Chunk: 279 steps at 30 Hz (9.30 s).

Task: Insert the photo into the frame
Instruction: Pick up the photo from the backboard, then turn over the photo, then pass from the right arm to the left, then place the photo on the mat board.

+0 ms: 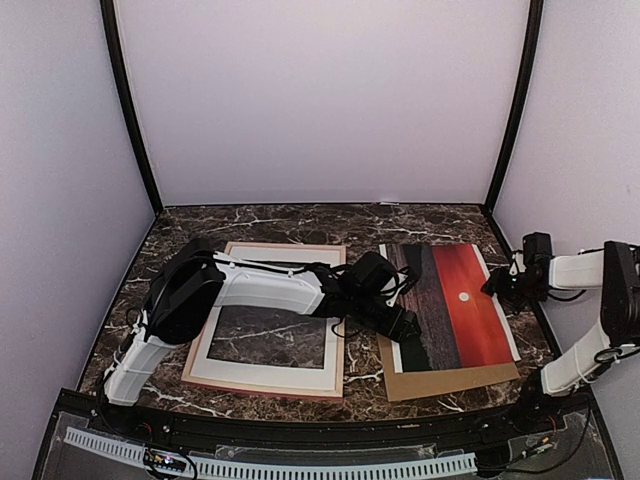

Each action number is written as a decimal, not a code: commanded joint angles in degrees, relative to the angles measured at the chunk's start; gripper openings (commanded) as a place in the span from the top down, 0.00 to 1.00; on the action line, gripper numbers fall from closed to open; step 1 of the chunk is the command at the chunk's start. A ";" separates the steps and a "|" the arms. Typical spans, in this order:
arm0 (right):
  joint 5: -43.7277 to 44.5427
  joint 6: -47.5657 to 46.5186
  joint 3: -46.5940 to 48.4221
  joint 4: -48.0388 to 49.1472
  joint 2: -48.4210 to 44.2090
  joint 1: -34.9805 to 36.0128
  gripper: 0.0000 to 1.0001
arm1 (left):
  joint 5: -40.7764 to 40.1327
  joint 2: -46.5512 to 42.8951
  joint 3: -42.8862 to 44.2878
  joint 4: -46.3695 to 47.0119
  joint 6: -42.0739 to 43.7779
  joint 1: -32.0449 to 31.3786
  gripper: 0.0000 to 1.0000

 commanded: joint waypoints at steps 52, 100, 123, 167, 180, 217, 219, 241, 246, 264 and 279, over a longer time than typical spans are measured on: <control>-38.90 12.88 -4.87 15.04 -7.02 -0.74 0.55 | -3.75 -8.14 -15.19 2.19 -2.56 0.78 0.22; -32.61 2.06 -1.38 -5.37 -14.65 -0.12 0.73 | -3.99 -11.88 -21.35 5.98 -4.97 2.45 0.22; -3.05 -3.29 30.93 -33.34 -21.80 12.70 1.00 | -4.04 -28.33 -22.45 3.49 -2.84 4.38 0.01; 18.40 9.55 47.80 -19.63 26.13 69.35 1.00 | 4.85 -46.56 -57.61 28.58 -31.69 25.57 0.05; 16.46 11.79 47.09 -15.46 29.60 70.61 1.00 | 8.64 -36.84 -55.87 34.26 -34.38 25.65 0.15; 11.61 10.73 43.62 -14.41 20.79 70.50 0.52 | 11.87 -30.98 -54.46 36.43 -30.61 26.51 0.95; 13.89 10.10 42.16 -15.28 18.21 69.44 0.46 | 13.49 -31.80 -53.94 35.51 -29.15 27.02 0.99; 23.42 3.04 26.19 -16.42 2.46 55.97 0.38 | 20.75 -44.63 -34.77 -31.10 14.26 41.34 1.00; 23.46 1.30 25.06 -14.12 3.96 54.63 0.39 | 12.74 -41.78 -30.15 -40.61 20.64 43.62 1.00; 22.47 -2.01 20.02 -8.25 4.32 53.34 0.24 | 11.06 -36.48 -28.30 -37.69 18.18 47.32 1.00; 22.15 -0.94 20.14 -7.72 7.30 53.31 0.23 | 13.83 -35.67 -30.50 -30.50 12.60 47.98 1.00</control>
